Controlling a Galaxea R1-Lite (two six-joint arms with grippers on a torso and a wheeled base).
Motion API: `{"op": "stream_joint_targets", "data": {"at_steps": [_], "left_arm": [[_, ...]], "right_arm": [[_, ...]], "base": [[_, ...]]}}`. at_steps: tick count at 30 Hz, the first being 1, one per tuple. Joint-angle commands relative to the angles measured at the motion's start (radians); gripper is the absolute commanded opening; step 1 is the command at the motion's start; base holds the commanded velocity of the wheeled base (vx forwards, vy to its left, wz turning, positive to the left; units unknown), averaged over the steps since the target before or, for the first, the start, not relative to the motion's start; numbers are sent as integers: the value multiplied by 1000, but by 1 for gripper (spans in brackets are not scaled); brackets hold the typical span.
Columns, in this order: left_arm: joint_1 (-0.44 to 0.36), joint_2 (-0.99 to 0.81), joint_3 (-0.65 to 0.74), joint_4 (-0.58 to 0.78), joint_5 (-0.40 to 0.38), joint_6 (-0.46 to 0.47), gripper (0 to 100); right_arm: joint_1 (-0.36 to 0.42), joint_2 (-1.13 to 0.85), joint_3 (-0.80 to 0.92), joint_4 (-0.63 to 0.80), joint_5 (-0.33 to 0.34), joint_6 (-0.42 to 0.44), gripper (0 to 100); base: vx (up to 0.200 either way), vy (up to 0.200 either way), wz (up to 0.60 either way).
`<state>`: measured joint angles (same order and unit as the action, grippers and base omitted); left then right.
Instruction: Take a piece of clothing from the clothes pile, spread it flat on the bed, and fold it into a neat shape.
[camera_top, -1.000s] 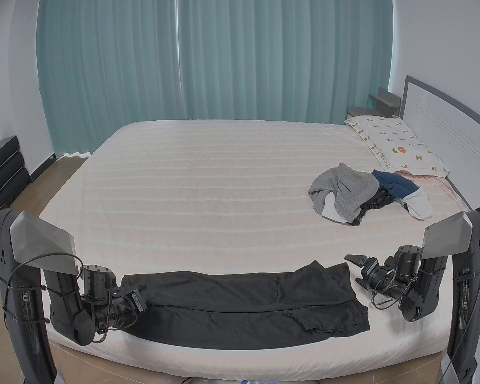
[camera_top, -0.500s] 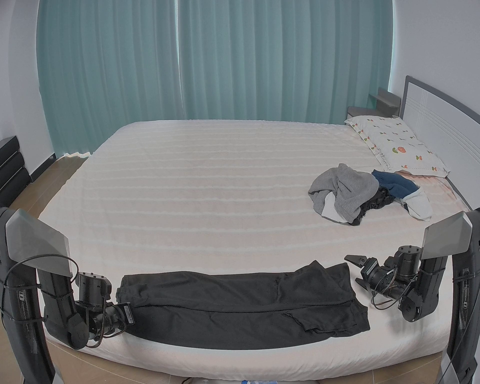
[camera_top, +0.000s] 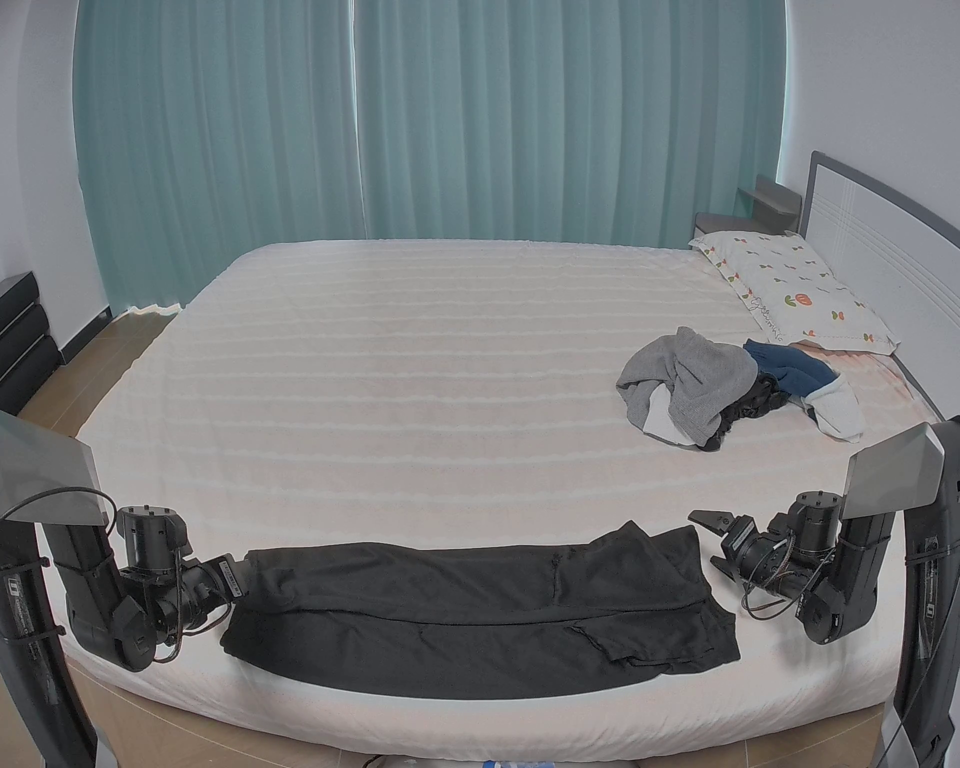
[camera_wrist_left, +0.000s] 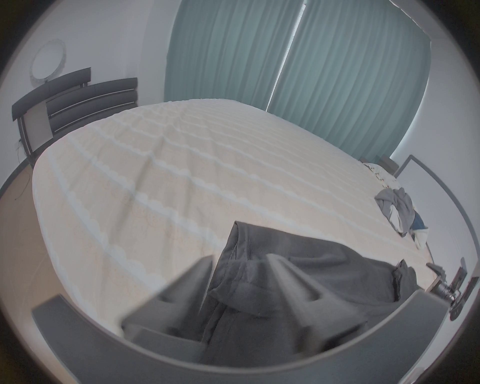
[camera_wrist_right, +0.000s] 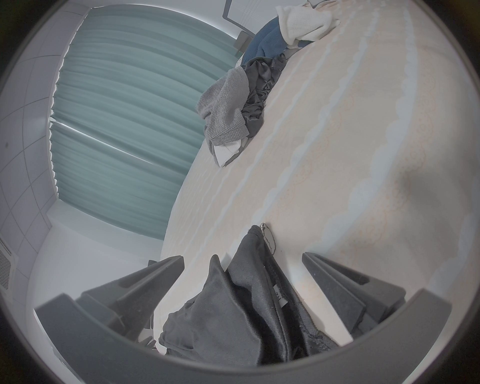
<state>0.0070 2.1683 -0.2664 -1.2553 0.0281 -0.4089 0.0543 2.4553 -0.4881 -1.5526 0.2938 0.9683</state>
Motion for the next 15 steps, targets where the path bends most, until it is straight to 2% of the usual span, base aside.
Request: {"op": "stream_joint_targets", "data": {"at_steps": [1, 9, 15], "left_arm": [[10, -5, -13, 1, -19, -16, 100], [56, -4, -14, 25, -191, -50, 100], [53, 58, -37, 20, -223, -53, 100]], "right_arm": [[4, 2, 0, -17, 1, -3, 100], [4, 4, 0, -17, 1, -8, 100], [4, 4, 0, -17, 1, -8, 100]], "base": [[0, 0, 0], [0, 0, 0], [0, 0, 0]]}}
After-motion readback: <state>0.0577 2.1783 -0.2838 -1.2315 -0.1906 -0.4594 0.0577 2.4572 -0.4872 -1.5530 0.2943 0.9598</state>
